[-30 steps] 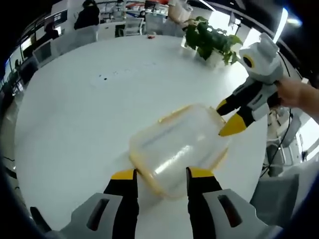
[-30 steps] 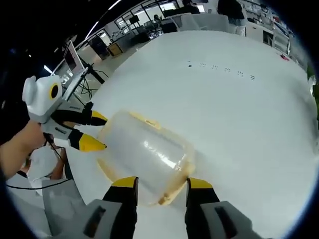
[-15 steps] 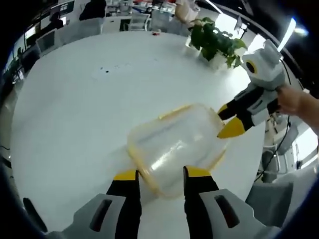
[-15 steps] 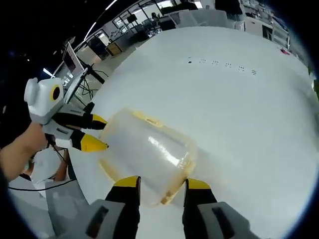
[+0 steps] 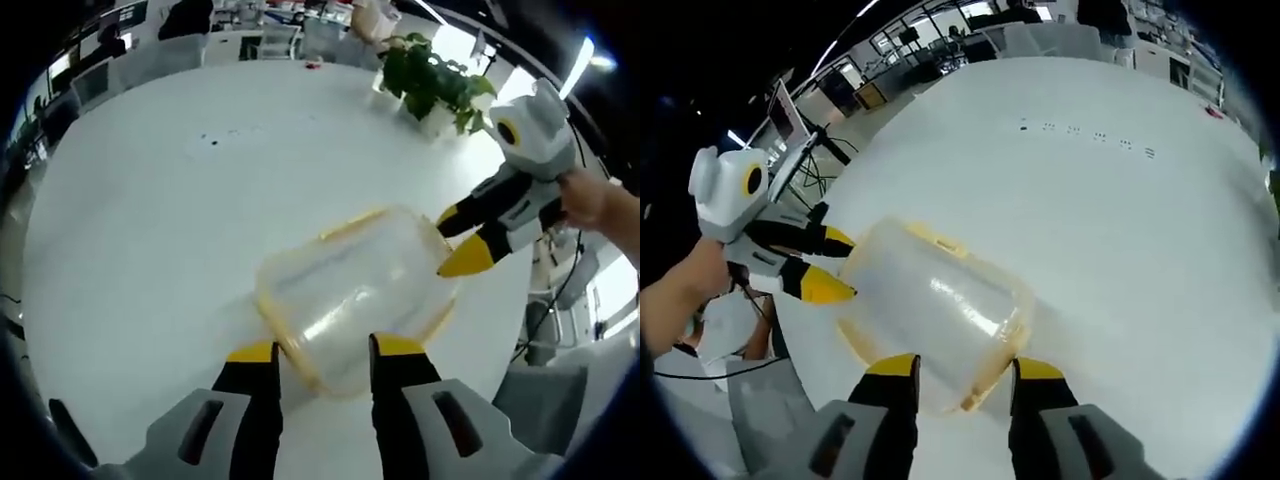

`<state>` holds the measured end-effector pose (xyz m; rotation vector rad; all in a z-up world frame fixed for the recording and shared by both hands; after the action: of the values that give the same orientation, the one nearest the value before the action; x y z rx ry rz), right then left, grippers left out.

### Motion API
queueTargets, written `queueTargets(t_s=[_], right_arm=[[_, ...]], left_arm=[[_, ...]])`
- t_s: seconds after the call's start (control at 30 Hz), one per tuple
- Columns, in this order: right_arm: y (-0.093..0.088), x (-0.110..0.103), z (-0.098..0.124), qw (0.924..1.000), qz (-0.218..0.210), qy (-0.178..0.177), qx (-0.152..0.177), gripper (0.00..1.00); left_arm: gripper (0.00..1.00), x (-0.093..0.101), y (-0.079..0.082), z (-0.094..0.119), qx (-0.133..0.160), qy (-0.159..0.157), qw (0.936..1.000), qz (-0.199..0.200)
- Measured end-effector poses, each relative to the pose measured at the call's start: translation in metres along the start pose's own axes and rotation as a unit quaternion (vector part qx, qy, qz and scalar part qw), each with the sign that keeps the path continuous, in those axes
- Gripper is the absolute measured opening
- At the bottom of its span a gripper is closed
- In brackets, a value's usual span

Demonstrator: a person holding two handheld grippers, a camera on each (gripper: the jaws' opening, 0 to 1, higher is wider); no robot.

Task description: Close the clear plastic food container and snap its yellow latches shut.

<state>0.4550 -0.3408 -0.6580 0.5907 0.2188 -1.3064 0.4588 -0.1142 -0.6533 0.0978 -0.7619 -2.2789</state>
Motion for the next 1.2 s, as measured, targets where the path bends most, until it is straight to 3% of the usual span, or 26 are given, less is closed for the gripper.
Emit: queueTargets(t_s=[0.2,0.6,0.97,1.2], right_arm=[[0.004,-0.001,0.000,0.9998,0.019,-0.003,-0.010,0.34],[0.008,-0.004,0.003,0.9962,0.080,-0.018,-0.027,0.35],[0.009,-0.003,0.008,0.9945,0.097,-0.016,-0.034,0.35],[0.012,-0.006,0.013,0.9904,0.130,-0.025,-0.040,0.36]], left_arm=[[0.33,-0.001,0.001,0.001,0.000,0.004,1.0000,0.004],[0.35,-0.002,0.008,0.002,-0.012,0.010,0.9987,-0.049],[0.37,-0.003,0.012,0.011,0.012,0.001,0.9971,-0.075],[0.36,-0.002,0.012,0.013,-0.013,-0.012,0.9947,-0.101]])
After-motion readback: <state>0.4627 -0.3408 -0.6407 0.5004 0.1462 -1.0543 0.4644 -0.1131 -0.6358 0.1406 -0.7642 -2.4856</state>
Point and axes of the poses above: the point that each gripper's makers call its tool centre point, and the gripper's own axes: z roughly backward along the fingers, x roughly to its right, y roughly out of its top, the point moved 10 cm from there along z, roughly backward along the fingers, and after that the axes turned 14 degrees about -z, right-handed, at the moved point
